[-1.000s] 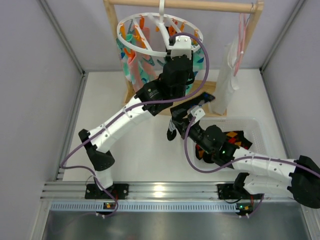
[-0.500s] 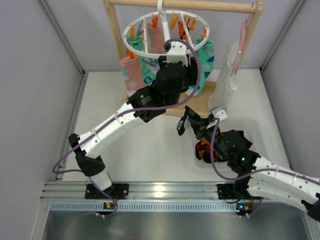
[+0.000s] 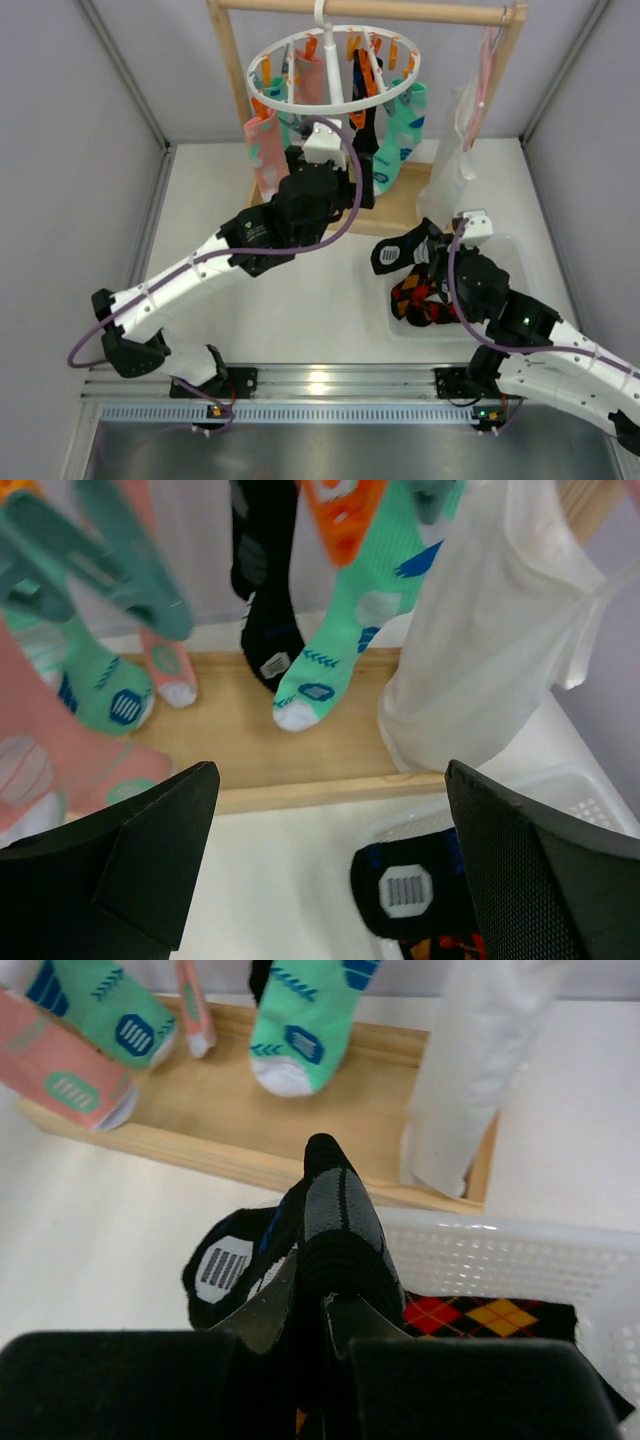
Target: Remove the socks clipped to the hanger
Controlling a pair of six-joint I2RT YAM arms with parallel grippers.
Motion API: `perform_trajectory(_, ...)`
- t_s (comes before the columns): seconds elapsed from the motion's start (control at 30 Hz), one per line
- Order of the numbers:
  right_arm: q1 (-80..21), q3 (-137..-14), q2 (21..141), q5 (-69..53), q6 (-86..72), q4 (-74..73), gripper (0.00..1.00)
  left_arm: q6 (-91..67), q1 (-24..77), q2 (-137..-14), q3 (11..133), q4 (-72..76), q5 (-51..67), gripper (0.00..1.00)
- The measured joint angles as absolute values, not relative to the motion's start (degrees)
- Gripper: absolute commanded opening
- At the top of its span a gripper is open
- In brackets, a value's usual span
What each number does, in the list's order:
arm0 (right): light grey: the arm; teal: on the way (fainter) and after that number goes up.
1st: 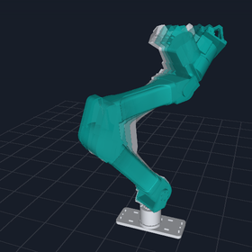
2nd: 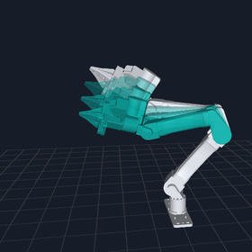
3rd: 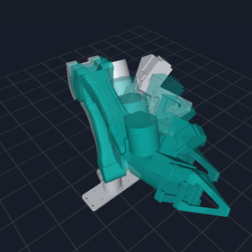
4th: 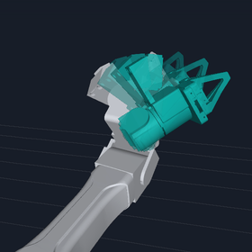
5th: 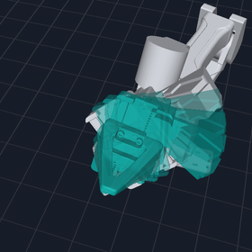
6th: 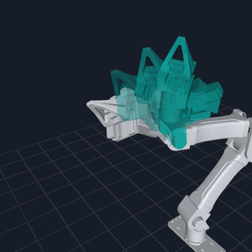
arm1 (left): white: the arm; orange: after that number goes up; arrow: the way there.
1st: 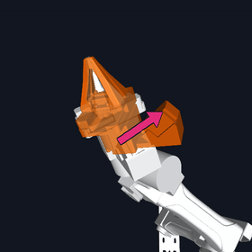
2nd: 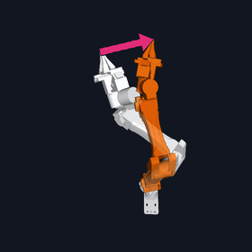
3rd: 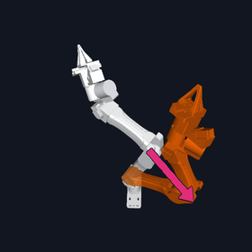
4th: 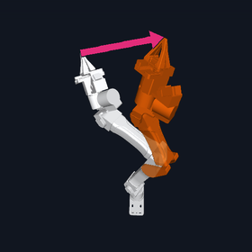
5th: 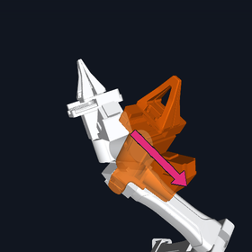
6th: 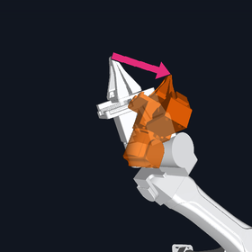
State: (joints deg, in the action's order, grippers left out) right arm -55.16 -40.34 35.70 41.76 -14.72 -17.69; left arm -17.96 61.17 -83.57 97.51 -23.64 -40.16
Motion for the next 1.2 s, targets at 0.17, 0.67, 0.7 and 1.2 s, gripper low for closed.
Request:
perform_trajectory(0.17,-52.8,-42.5,33.8,46.9,-19.2,-27.2,0.00,-19.3,60.6,-75.1,87.8,-24.9,-44.0,0.98)
perform_trajectory(0.67,-42.2,-46.7,35.7,41.5,-19.5,-36.9,0.99,-25.3,41.3,-61.0,67.9,-30.5,-37.5,0.98)
perform_trajectory(0.7,-42.2,-47.2,35.8,40.1,-19.1,-37.1,0.99,-25.2,41.3,-59.5,67.2,-30.5,-37.1,0.98)
perform_trajectory(1.2,-46.5,-55.4,61.3,-2.2,-12.6,-7.7,0.98,-22.0,41.3,-42.5,66.7,-42.2,-39.7,0.98)
